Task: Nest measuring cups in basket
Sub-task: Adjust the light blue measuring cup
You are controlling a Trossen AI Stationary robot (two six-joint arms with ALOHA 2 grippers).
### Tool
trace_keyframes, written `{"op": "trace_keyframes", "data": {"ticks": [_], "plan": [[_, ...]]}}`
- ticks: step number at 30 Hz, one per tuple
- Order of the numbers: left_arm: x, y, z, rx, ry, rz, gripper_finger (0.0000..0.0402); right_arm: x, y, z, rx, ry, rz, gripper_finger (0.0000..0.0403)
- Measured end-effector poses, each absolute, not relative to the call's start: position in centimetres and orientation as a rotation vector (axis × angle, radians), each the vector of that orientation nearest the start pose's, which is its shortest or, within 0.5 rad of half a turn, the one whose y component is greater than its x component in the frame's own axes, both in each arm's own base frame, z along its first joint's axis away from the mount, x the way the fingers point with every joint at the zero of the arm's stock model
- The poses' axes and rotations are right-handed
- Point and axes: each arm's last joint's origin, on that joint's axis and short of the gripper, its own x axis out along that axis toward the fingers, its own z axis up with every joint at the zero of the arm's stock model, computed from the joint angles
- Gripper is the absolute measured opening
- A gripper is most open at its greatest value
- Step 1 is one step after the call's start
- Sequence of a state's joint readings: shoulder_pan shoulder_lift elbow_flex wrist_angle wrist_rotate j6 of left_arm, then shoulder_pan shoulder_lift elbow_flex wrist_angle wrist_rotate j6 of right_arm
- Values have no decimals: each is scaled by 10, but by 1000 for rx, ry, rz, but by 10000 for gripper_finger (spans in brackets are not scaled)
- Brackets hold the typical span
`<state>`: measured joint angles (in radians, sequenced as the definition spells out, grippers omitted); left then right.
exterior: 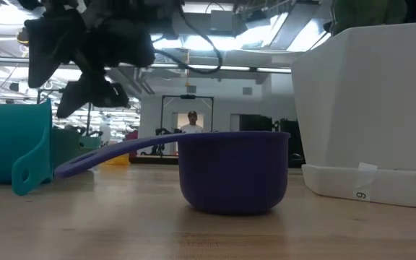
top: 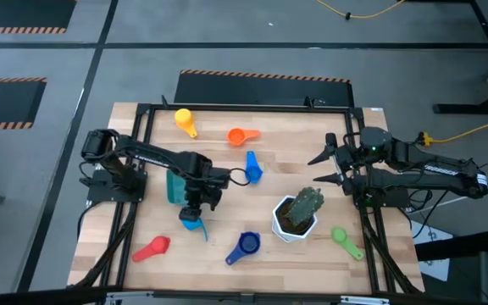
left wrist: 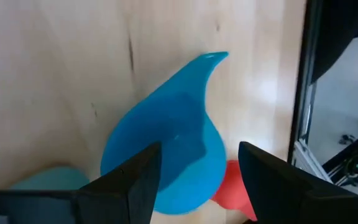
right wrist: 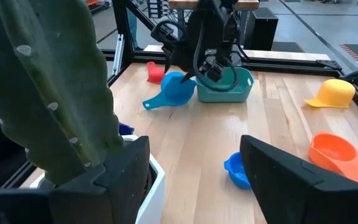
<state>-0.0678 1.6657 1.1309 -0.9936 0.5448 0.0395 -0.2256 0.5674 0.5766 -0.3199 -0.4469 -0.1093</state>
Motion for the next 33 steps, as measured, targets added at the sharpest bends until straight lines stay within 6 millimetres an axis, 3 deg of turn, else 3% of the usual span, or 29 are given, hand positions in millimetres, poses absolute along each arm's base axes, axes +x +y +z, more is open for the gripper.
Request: {"op": "trace_keyframes", "data": {"ticks": [12,23,33], "plan": [[288,-37,193,-326,1542,-525,207,131,-17,279,-4,280,236,255],[293,-38,174,-364,1620,-522,207,131,-17,279,-4,282,235,255],[296,-36,174,-381,1621,-397,207,131,-17,279,-4,283,236,255]]}}
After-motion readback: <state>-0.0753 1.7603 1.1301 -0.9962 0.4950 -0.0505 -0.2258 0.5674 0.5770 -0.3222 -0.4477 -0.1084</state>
